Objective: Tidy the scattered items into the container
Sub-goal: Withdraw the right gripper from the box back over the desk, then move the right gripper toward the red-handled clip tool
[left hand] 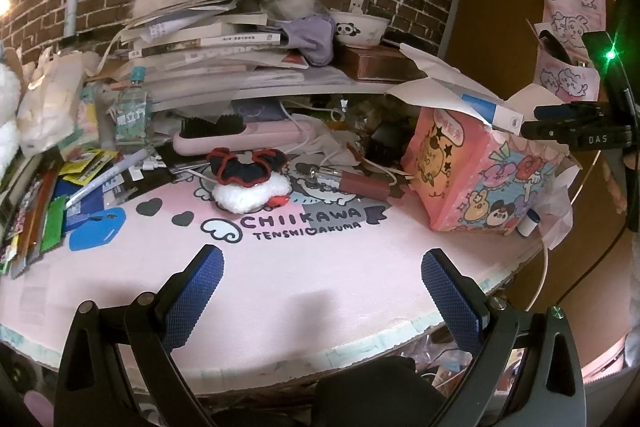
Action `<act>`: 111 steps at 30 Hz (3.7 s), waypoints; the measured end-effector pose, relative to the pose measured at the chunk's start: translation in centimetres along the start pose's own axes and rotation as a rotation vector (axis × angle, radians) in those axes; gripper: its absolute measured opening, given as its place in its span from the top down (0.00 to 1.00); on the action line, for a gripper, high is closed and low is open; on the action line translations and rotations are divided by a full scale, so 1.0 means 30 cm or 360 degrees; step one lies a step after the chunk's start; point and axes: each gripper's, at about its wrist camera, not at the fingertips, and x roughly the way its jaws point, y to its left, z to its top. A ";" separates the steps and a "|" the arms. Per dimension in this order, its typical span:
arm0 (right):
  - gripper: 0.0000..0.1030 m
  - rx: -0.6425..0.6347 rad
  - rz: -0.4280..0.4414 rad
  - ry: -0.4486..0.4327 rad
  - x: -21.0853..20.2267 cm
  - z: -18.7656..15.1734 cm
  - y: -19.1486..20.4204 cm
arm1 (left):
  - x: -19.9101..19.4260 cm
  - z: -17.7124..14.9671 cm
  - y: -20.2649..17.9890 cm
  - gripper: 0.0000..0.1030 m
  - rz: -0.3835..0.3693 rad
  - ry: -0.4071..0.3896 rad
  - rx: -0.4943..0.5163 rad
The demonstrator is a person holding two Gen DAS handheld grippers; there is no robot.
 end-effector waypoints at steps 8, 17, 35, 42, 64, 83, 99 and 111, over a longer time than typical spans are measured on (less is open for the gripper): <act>0.22 0.0007 0.0010 -0.0009 -0.003 0.006 0.000 | -0.001 0.000 0.001 0.04 0.0001 -0.0002 0.0001; 0.22 0.0090 0.0141 -0.0259 -0.112 0.030 0.040 | -0.015 -0.002 0.037 0.04 0.0013 -0.0014 -0.0031; 0.22 -0.0175 0.0716 -0.0384 -0.103 0.059 0.494 | -0.044 -0.022 0.115 0.04 0.0075 -0.0016 -0.0100; 0.22 -0.0210 0.0781 -0.0328 -0.040 0.066 0.597 | -0.055 -0.035 0.137 0.04 0.0106 -0.0012 -0.0118; 0.22 -0.0048 0.0318 -0.0056 0.349 0.077 0.684 | -0.059 -0.064 0.198 0.04 0.0130 0.0019 -0.0171; 0.18 -0.0074 -0.0033 0.0039 0.542 0.156 0.664 | -0.049 -0.061 0.188 0.04 0.0116 0.0014 -0.0157; 0.12 -0.0130 0.0294 0.0214 0.542 0.168 0.676 | -0.064 -0.056 0.188 0.04 0.0108 -0.0011 -0.0161; 0.12 -0.0107 0.0616 0.0222 0.448 0.152 0.713 | -0.065 -0.051 0.190 0.04 0.0108 -0.0017 -0.0158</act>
